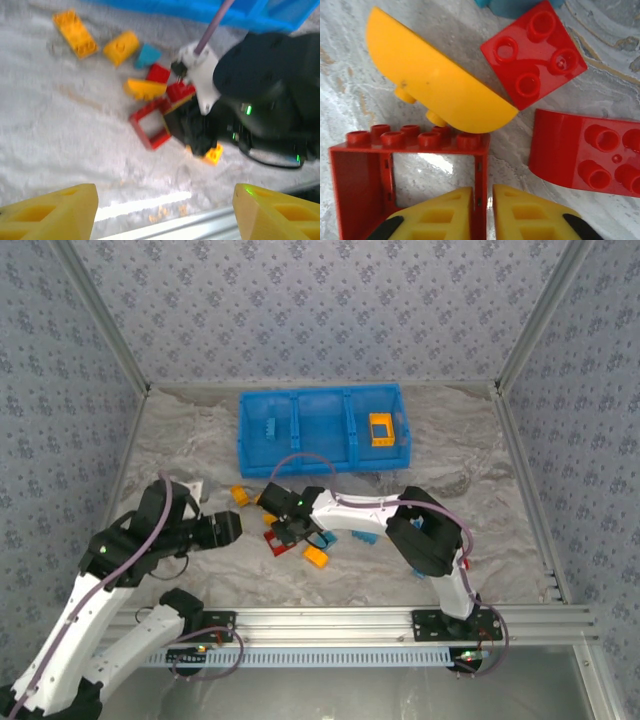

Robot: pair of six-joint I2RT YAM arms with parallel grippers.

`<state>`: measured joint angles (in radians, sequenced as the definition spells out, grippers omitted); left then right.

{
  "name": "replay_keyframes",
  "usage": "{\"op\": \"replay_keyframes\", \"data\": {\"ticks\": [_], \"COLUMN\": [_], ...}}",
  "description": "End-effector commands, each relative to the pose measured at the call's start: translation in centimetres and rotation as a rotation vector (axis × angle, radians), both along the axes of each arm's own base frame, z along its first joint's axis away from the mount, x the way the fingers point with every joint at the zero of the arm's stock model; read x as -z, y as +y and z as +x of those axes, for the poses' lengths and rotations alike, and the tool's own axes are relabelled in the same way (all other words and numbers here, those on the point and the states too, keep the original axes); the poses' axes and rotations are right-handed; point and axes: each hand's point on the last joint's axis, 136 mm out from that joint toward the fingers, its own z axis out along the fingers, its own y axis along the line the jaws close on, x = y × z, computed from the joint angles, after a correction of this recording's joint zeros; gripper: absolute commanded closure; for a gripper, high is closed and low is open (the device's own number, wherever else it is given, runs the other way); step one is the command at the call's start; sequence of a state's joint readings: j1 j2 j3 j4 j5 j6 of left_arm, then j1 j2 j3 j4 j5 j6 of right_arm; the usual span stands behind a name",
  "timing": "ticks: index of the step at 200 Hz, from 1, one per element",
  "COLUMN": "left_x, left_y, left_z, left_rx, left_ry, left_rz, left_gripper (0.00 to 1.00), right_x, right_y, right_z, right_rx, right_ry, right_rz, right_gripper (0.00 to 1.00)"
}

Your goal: Sort the legos into containers by color

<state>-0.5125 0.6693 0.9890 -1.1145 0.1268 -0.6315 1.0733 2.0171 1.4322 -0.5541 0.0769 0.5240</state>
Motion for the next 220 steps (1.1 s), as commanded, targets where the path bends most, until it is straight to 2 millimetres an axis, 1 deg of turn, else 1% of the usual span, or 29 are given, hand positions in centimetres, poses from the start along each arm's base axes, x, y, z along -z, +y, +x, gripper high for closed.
{"op": "replay_keyframes", "data": {"ticks": [1, 16, 34, 47, 51, 63, 71, 84, 93, 108, 124, 141, 147, 150, 155, 158, 162, 169, 177, 185, 190, 194, 199, 220], "left_x": [2.7, 2.9, 2.5, 1.6, 1.3, 0.2, -0.3, -0.8, -0.9, -1.2, -2.1, -3.4, -4.1, -4.4, -4.5, -5.3, -5.6, -6.1, -6.5, -6.7, -6.6, -6.9, -6.5, -5.9], "left_y": [0.4, 0.2, -0.6, -1.6, -2.0, -2.8, -3.2, -3.8, -4.3, -5.2, -5.9, -6.4, -6.7, -6.8, -7.0, -7.4, -7.7, -8.4, -9.3, -10.1, -10.4, -10.8, -11.0, -13.2], "left_z": [-3.9, -4.3, -4.0, -3.5, -3.3, -2.7, -2.1, -1.1, -0.4, 1.0, 2.5, 4.5, 5.4, 5.7, 6.2, 6.9, 7.4, 8.3, 9.1, 9.8, 10.2, 10.6, 10.8, 12.0], "left_rx": [-0.01, -0.009, 0.014, 0.041, 0.049, 0.069, 0.07, 0.071, 0.073, 0.078, 0.073, 0.057, 0.049, 0.047, 0.043, 0.044, 0.042, 0.044, 0.053, 0.057, 0.052, 0.045, 0.039, 0.032], "left_ry": [0.2, 0.196, 0.176, 0.148, 0.138, 0.1, 0.082, 0.067, 0.066, 0.052, 0.006, -0.064, -0.095, -0.107, -0.116, -0.146, -0.163, -0.187, -0.218, -0.243, -0.254, -0.272, -0.273, -0.329], "left_rz": [-0.023, -0.054, -0.101, -0.152, -0.17, -0.215, -0.23, -0.244, -0.25, -0.265, -0.282, -0.287, -0.288, -0.289, -0.277, -0.286, -0.278, -0.246, -0.191, -0.117, -0.064, -0.033, 0.024, 0.161], "left_gripper": [0.29, 0.3, 0.3, 0.3, 0.3, 0.3, 0.29, 0.28, 0.28, 0.28, 0.29, 0.29, 0.28, 0.29, 0.29, 0.29, 0.29, 0.29, 0.3, 0.3, 0.31, 0.32, 0.32, 0.34], "right_x": [0.0, -0.4, -2.1, -4.7, -5.2, -7.9, -9.6, -11.9, -12.7, -14.0, -14.6, -15.0, -14.5, -14.7, -14.4, -14.3, -13.9, -13.8, -13.8, -12.8, -12.8, -12.5, -12.3, -11.0], "right_y": [-0.2, -0.1, -0.5, -1.3, -2.2, -4.1, -5.6, -7.8, -9.2, -10.8, -11.8, -12.0, -12.0, -11.9, -11.8, -11.7, -11.7, -11.6, -11.5, -11.6, -11.5, -11.5, -11.4, -10.4], "right_z": [0.0, 0.0, 0.0, 0.4, 0.4, 1.2, 2.1, 4.3, 6.2, 10.0, 14.2, 18.3, 19.6, 20.3, 21.3, 21.9, 22.5, 23.9, 25.1, 26.0, 26.7, 27.2, 27.8, 29.6], "right_rx": [0.023, 0.024, 0.036, 0.071, 0.087, 0.146, 0.19, 0.266, 0.316, 0.388, 0.448, 0.479, 0.486, 0.49, 0.494, 0.499, 0.501, 0.511, 0.517, 0.523, 0.528, 0.533, 0.533, 0.518], "right_ry": [0.024, 0.013, -0.037, -0.098, -0.108, -0.17, -0.208, -0.255, -0.274, -0.307, -0.329, -0.342, -0.338, -0.342, -0.335, -0.334, -0.327, -0.33, -0.335, -0.321, -0.321, -0.318, -0.317, -0.32], "right_rz": [-0.003, 0.004, 0.011, 0.03, 0.01, 0.015, 0.018, 0.024, 0.017, 0.019, 0.021, 0.033, 0.027, 0.036, 0.039, 0.042, 0.039, 0.047, 0.051, 0.042, 0.049, 0.05, 0.056, 0.085], "right_gripper": [0.85, 0.92, 0.97, 1.0, 1.0, 1.0, 1.0, 1.0, 1.0, 1.0, 1.0, 1.0, 1.0, 1.0, 1.0, 1.0, 1.0, 1.0, 1.0, 1.0, 1.0, 1.0, 1.0, 1.0]}}
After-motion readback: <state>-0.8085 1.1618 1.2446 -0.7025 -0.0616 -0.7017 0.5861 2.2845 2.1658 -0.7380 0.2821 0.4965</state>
